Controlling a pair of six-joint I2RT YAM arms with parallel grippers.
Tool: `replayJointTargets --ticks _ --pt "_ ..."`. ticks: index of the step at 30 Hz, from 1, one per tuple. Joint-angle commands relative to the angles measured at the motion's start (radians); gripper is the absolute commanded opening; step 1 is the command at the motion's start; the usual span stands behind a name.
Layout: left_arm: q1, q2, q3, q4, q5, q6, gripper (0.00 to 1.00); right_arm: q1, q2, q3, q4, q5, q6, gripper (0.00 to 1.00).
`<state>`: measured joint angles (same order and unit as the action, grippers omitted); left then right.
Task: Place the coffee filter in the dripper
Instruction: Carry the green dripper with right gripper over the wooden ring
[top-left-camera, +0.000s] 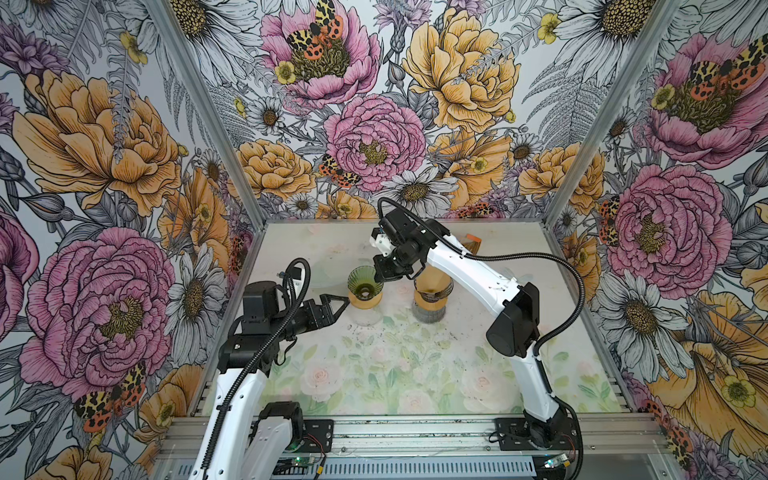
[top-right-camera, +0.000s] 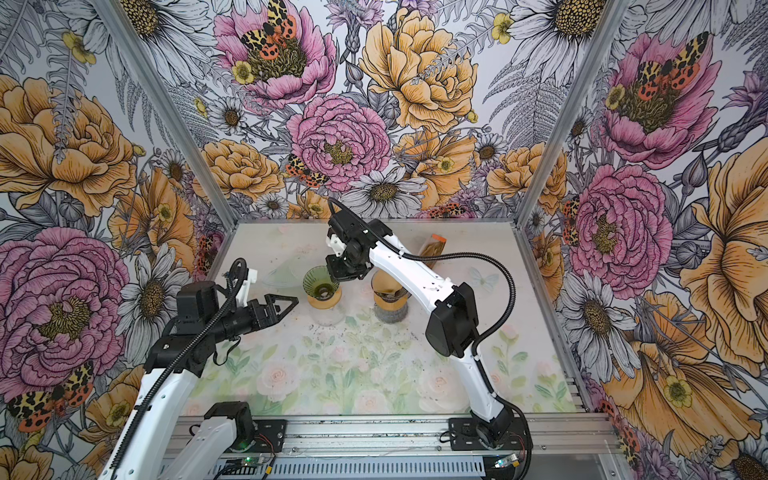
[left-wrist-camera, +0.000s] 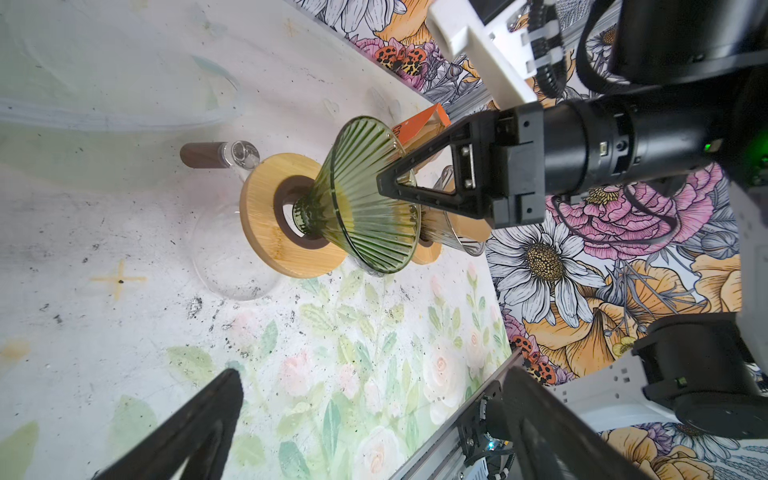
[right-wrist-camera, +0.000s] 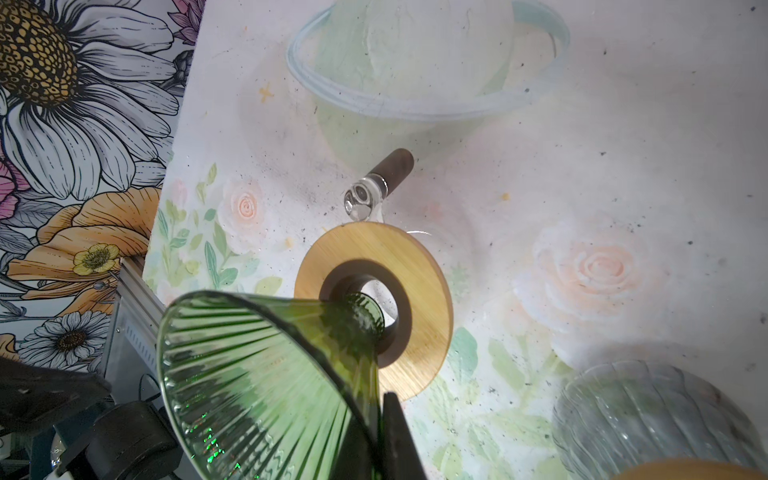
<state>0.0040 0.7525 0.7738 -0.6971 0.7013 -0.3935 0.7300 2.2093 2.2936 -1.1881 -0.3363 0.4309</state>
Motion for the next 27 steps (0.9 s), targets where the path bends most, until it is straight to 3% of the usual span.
replayJointTargets --ticks 1,11,27 --pt "-0.008 -0.009 -0.011 0.031 -0.02 -0.004 0.99 -0.013 0.023 0.028 0.01 -0.028 0.022 0.07" --pt "-0.009 -0.008 -0.012 0.032 -0.024 -0.004 0.99 -0.02 0.046 0.029 0.009 -0.054 0.039 0.09" --pt "-0.006 -0.003 -0.007 0.033 -0.025 -0.001 0.99 -0.021 0.034 0.041 0.008 -0.026 0.04 0.22"
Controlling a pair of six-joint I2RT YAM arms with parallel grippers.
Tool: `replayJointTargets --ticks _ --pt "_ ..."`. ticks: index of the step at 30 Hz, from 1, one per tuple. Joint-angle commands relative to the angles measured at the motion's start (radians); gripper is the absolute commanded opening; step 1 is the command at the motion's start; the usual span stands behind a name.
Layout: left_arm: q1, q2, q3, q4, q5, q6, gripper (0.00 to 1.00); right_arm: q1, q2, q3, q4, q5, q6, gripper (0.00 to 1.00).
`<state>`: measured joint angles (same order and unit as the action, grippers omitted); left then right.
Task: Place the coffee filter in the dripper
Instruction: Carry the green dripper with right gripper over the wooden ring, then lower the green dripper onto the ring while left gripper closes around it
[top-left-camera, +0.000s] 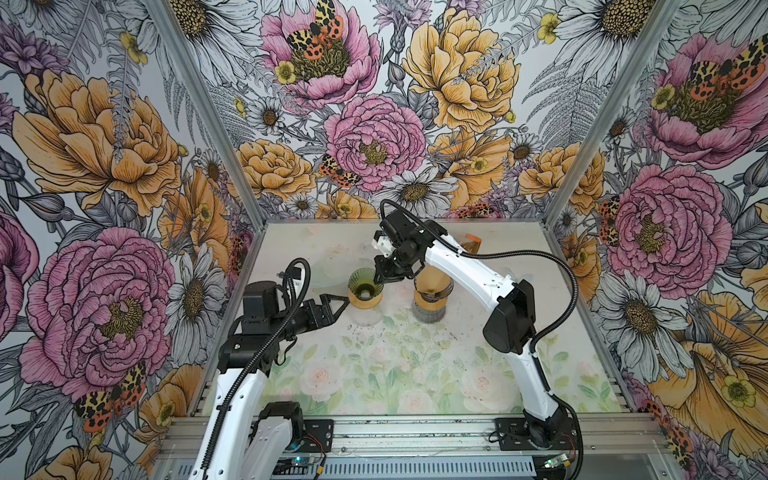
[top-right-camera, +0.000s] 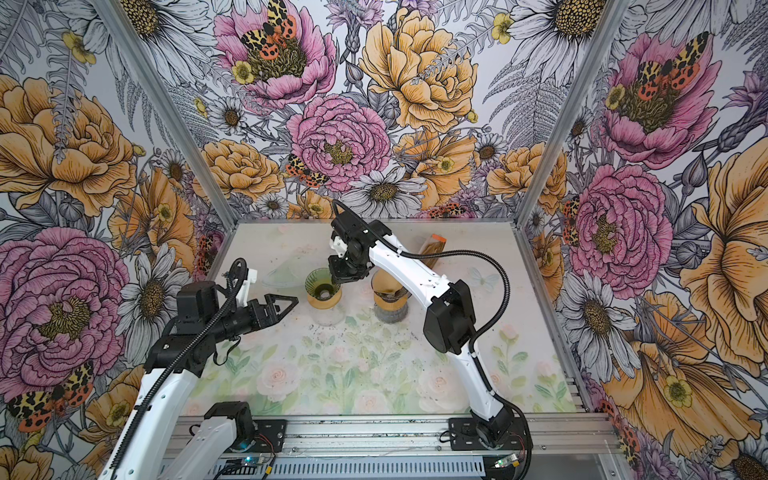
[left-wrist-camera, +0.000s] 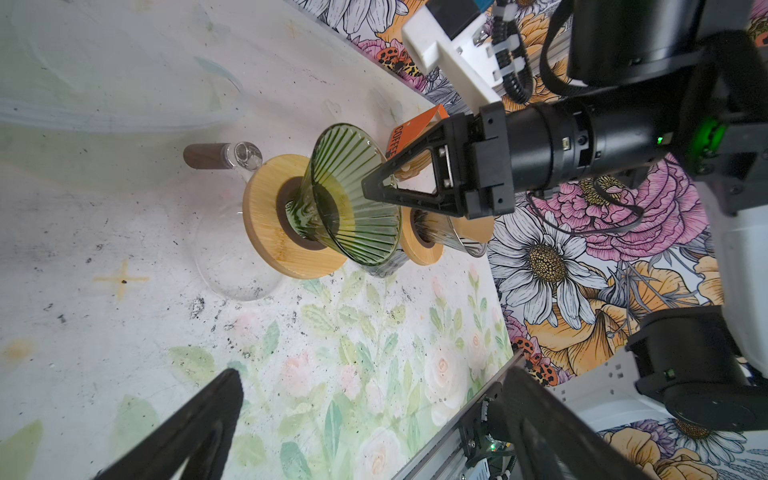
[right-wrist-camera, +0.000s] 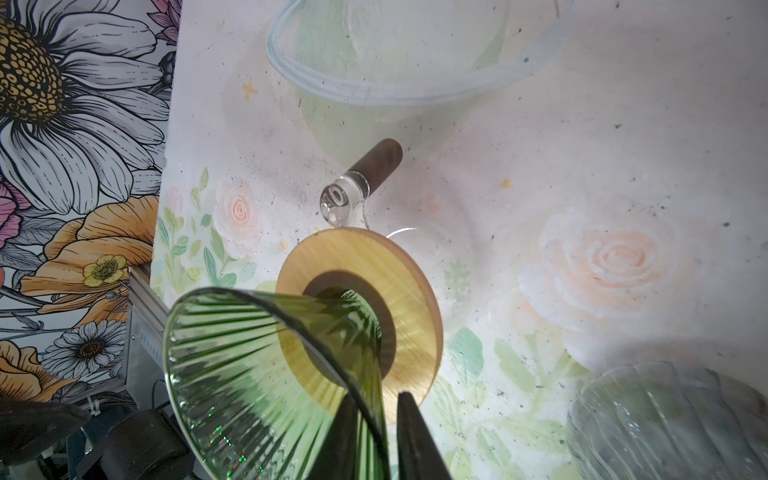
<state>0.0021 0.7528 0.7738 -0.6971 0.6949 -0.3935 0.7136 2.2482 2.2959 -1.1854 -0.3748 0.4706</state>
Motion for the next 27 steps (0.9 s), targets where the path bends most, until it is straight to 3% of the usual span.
replayJointTargets --ticks 1,8,16,24,27 --pt "-0.003 0.003 -0.007 0.033 -0.019 0.001 0.99 -0.005 -0.01 0.038 0.007 0.018 0.0 0.23" --pt "-0.083 0.13 0.075 0.033 -0.126 0.036 0.98 -0.003 -0.078 0.005 0.011 0.085 -0.019 0.34" --pt "-0.088 0.299 0.198 0.035 -0.135 0.072 0.9 0.001 -0.205 -0.132 0.08 0.129 -0.027 0.42" --pt "-0.07 0.437 0.305 0.017 -0.082 0.147 0.78 0.0 -0.404 -0.462 0.355 0.1 0.054 0.49" --pt "-0.069 0.483 0.339 0.0 -0.065 0.172 0.72 0.0 -0.458 -0.571 0.472 0.1 0.124 0.47"
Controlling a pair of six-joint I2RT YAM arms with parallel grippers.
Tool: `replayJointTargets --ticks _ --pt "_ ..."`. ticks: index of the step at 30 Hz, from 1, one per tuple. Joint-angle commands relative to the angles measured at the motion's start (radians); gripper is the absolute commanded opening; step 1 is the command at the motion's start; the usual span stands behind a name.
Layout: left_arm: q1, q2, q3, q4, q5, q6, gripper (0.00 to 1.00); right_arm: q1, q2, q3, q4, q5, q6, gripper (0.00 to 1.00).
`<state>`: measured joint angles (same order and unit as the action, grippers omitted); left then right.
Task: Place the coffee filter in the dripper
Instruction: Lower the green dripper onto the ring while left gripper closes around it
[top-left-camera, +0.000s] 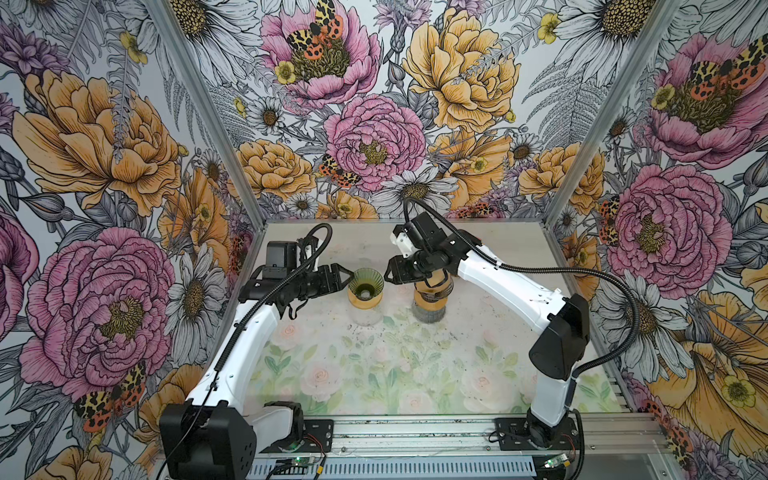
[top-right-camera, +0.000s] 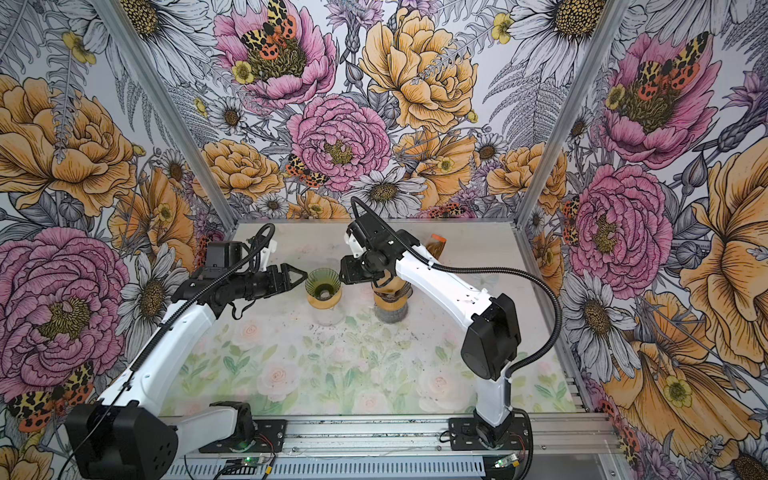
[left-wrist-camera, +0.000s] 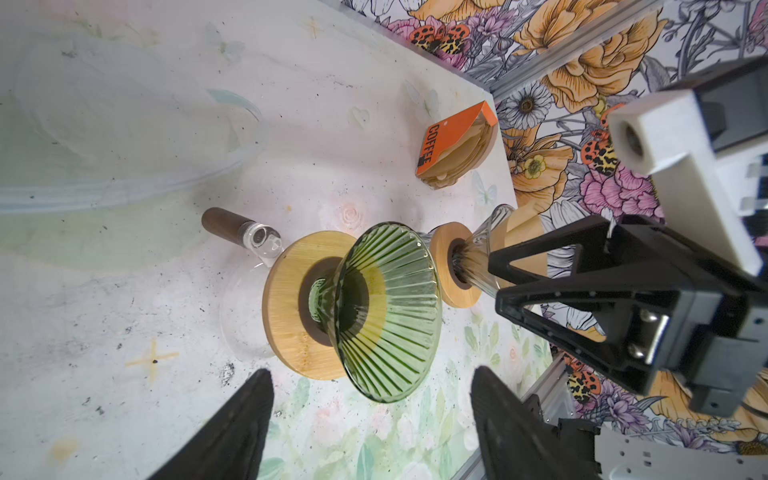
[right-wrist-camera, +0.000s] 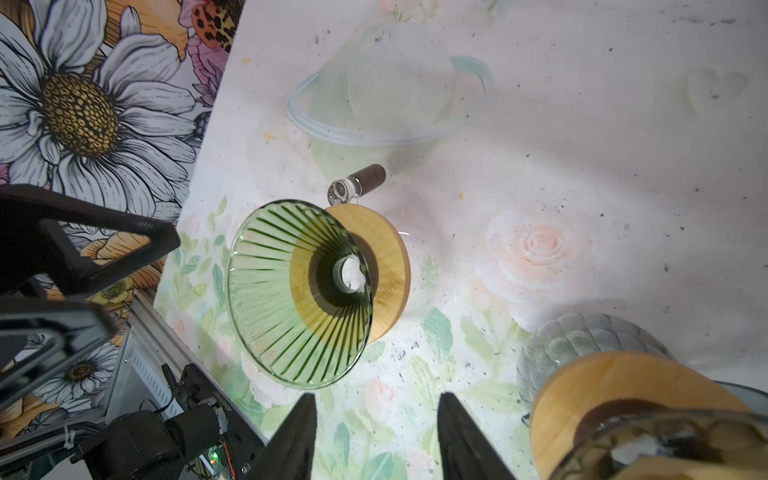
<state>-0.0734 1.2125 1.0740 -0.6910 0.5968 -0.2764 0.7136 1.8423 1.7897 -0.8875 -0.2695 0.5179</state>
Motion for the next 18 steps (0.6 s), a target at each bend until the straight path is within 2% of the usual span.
replayJointTargets --ticks 1,6,18 --pt "0.008 0.035 0.047 -0.007 0.036 0.061 0.7 0.0 -0.059 -0.081 0.193 -0.001 0.099 0.45" --pt "0.006 0.085 0.072 -0.007 0.042 0.081 0.65 0.001 -0.053 -0.113 0.249 0.004 0.188 0.35" --pt "-0.003 0.156 0.077 -0.003 0.05 0.136 0.55 0.012 -0.013 -0.152 0.304 -0.012 0.265 0.26"
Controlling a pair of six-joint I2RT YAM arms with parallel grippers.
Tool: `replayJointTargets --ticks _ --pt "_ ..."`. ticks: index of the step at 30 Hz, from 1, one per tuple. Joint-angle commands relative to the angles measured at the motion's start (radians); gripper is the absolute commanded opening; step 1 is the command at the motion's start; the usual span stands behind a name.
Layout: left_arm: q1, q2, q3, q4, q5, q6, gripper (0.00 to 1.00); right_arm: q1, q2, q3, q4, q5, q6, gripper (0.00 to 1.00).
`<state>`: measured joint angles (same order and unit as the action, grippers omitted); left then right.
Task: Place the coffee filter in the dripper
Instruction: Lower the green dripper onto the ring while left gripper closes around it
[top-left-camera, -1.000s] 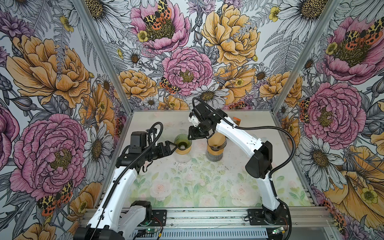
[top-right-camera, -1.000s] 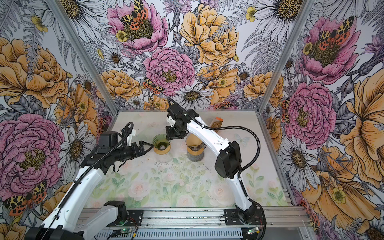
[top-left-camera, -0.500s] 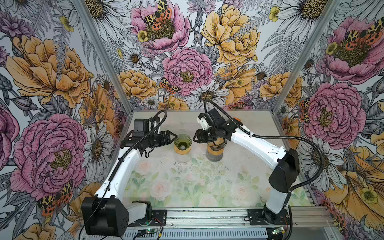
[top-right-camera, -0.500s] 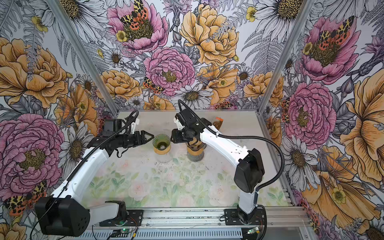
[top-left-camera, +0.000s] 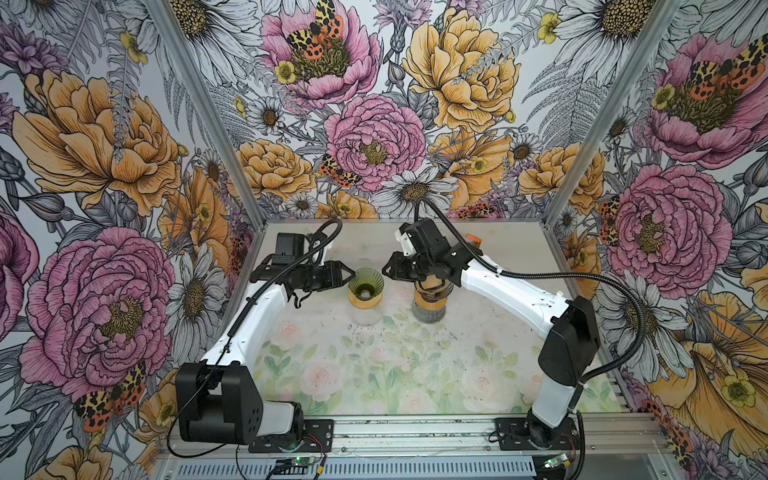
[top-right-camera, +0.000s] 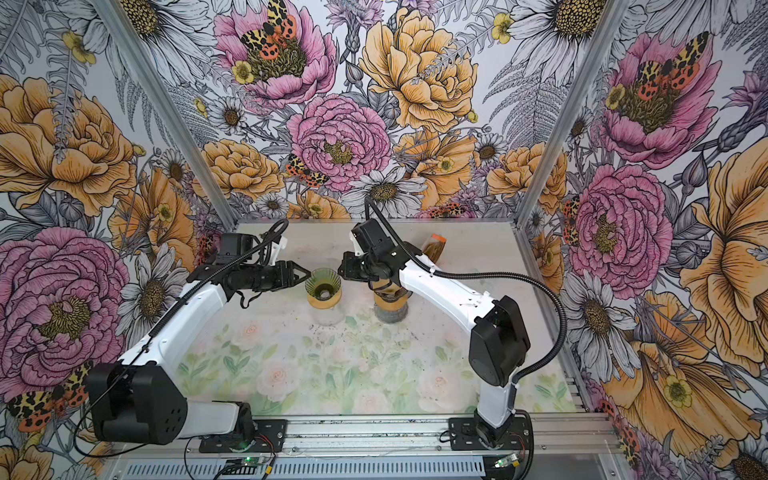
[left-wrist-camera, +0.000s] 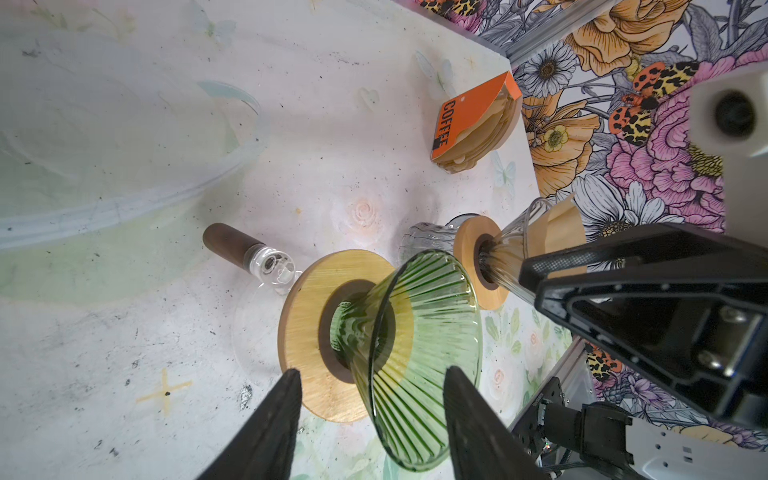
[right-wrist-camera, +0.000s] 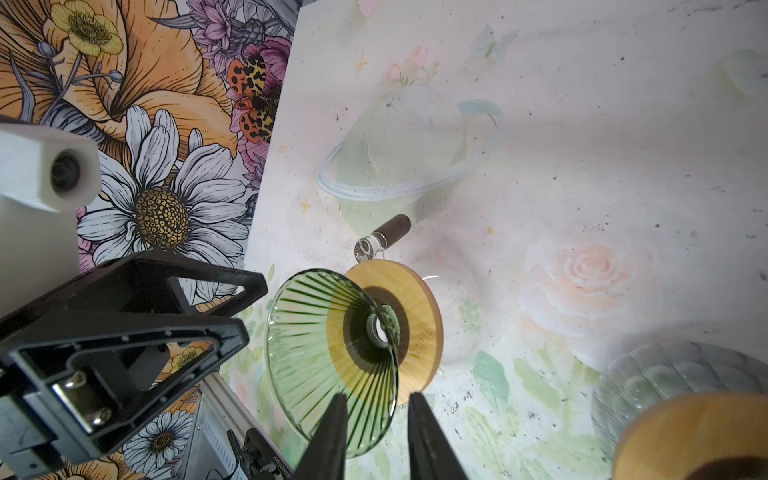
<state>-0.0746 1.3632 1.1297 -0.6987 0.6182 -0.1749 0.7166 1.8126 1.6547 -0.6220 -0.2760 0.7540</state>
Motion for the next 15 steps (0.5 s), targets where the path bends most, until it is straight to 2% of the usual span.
replayJointTargets --ticks 1,15 --pt "-0.001 0.006 0.018 0.006 0.03 0.036 0.54 0.01 0.017 -0.021 0.041 -0.005 0.031 0.26" --pt "0.008 0.022 0.012 0.008 0.044 0.033 0.42 0.024 0.05 -0.036 0.059 -0.024 0.044 0.22"
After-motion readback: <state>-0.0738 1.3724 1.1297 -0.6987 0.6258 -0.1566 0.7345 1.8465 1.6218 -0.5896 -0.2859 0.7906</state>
